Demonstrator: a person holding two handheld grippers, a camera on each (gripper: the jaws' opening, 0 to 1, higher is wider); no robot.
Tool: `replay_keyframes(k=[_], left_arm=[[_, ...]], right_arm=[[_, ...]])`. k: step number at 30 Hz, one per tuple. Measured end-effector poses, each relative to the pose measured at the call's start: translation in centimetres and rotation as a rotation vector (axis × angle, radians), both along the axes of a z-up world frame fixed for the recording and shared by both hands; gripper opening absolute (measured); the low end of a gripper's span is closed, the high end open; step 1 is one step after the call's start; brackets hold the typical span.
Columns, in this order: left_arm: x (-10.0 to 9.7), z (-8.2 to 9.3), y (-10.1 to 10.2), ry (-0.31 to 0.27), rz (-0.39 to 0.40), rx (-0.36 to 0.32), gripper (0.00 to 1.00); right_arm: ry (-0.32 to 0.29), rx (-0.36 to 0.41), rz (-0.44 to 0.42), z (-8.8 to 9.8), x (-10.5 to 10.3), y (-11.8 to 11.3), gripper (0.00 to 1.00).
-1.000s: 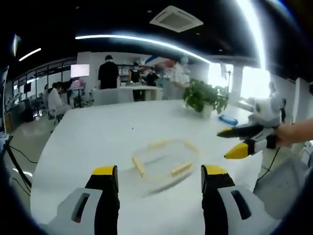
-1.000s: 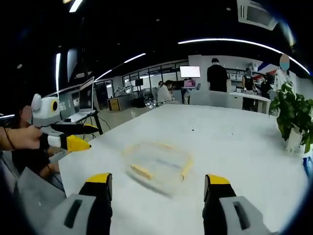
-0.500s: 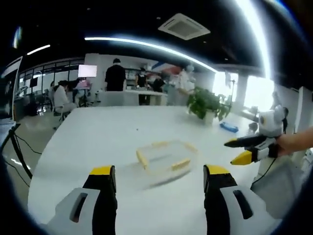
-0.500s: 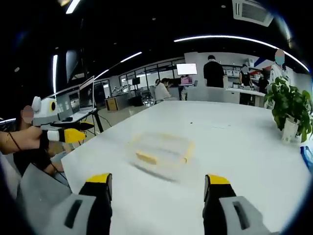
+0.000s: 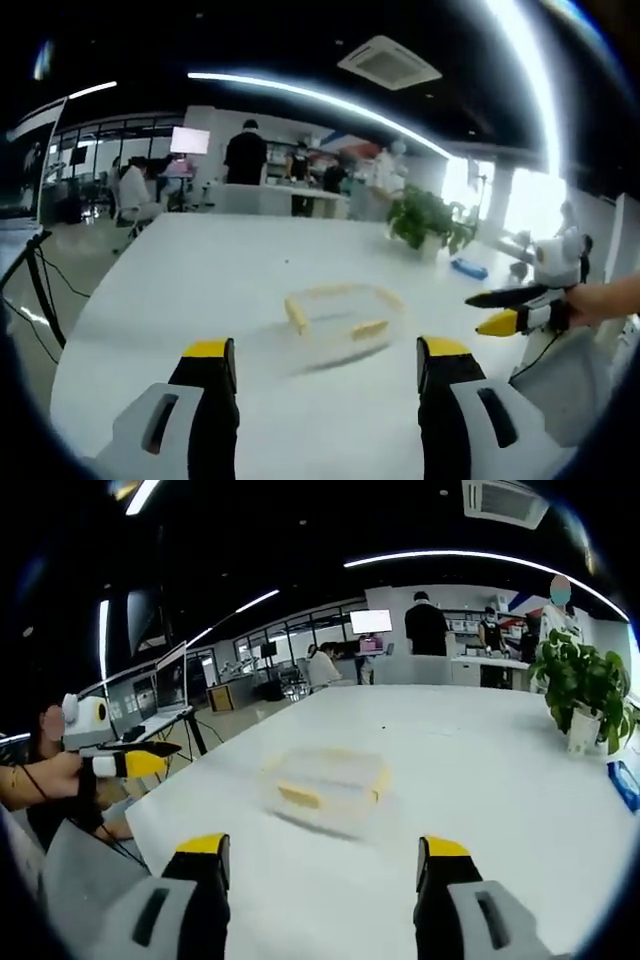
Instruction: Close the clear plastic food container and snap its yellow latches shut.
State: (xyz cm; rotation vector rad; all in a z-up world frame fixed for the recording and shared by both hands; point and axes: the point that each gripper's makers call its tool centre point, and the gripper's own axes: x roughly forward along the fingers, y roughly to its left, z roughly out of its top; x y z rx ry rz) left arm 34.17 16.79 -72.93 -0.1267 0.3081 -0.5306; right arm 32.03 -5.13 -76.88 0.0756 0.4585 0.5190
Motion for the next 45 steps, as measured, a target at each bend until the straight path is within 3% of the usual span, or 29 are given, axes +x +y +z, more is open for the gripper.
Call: replay_keyframes(k=[18, 30, 45], left_arm=[[-1.0, -1.2, 1.6, 0.047, 0.013, -0.001, 0.7], [-2.1, -0.3, 2.5, 0.025, 0.039, -0.013, 0.7], [-3.1, -0.7, 2.8, 0.039, 0.058, -0.022, 0.69]], right_arm=[[0.022, 0.04, -0.01, 0.2, -0.5, 1.0, 0.74], [0.036, 0.08, -0.032, 0.1, -1.5, 1.3, 0.71], [0.039, 0.089, -0.037, 0.3, -2.7, 1.0, 0.72]])
